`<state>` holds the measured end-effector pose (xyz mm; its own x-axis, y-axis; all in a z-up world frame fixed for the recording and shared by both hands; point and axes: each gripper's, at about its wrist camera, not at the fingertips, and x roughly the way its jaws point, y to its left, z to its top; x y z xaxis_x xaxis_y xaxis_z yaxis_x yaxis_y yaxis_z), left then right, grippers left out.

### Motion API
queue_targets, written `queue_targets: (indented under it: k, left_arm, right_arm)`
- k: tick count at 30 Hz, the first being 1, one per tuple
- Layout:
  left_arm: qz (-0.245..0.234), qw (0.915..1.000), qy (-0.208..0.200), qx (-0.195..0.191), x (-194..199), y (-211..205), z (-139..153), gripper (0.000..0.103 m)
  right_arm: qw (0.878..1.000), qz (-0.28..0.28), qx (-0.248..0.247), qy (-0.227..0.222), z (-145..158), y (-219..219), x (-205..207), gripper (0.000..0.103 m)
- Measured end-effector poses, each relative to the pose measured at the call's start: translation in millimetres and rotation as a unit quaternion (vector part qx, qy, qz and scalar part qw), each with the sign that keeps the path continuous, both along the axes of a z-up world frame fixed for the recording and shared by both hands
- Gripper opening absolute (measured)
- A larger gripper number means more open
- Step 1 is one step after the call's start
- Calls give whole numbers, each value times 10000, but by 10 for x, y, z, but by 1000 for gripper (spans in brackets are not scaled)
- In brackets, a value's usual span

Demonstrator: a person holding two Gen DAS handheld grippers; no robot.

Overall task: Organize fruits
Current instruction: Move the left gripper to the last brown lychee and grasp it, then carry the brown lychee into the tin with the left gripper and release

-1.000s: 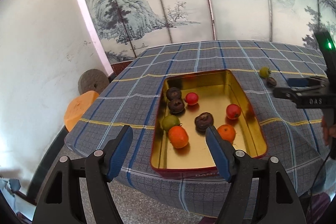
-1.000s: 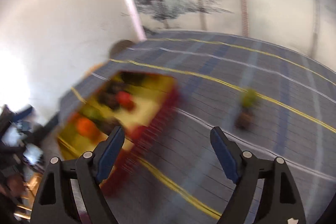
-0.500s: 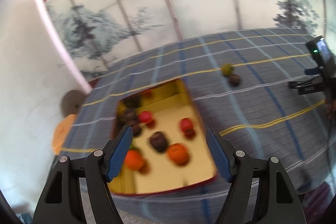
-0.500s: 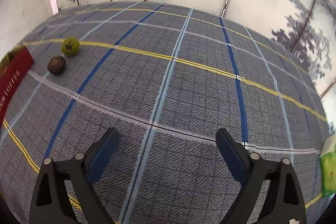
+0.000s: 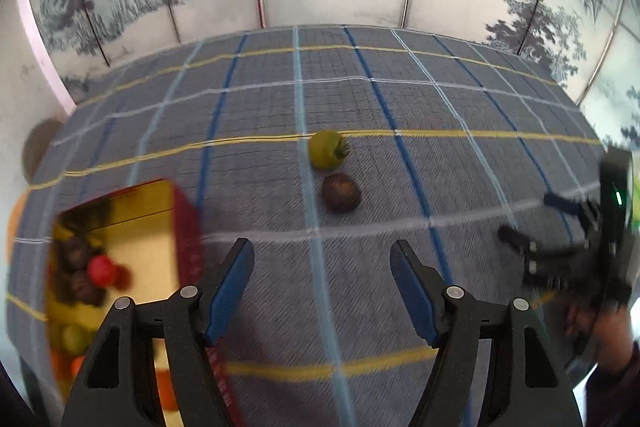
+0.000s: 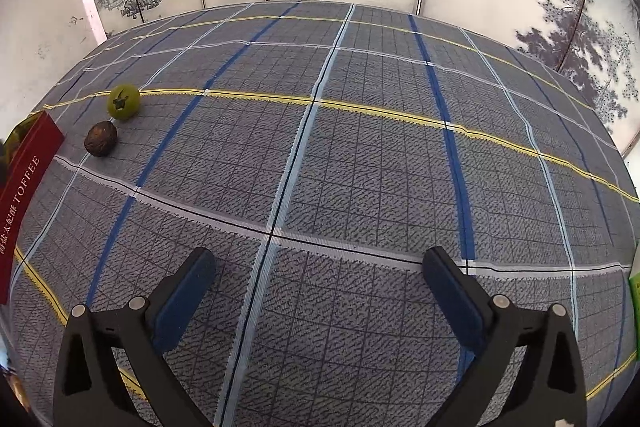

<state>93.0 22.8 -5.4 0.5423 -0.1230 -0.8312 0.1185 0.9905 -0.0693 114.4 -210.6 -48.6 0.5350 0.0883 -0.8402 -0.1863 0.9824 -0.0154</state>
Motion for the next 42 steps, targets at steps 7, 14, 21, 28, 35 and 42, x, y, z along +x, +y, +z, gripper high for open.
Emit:
queue_targets:
  k: [7,14,21,28,35,42]
  left_arm:
    - [259,9993,270,97,487,-100,-298,63]
    - [220,9981,564,-113,723,-158,-596,33]
    - [353,9988,205,-260,344,-142,-389,33]
    - [429,9987,-96,-274,-172,54,-53,33]
    - [582,9967,-549,148,-577,272,164,33]
    - [730,9931,-779,490,-844,484,188,33]
  right_arm:
    - [10000,98,14,2,-4,53,-19,103]
    - [9999,141,80,-3,-7,61,-24,103]
    - [9999,141,81,3,4,57,-8,103]
    - [10000,15,14,27,1,50,31,103]
    - [10000,3,3,16,-8,47,26,103]
    - [10000,-18,-7,8,-14,37,4,103]
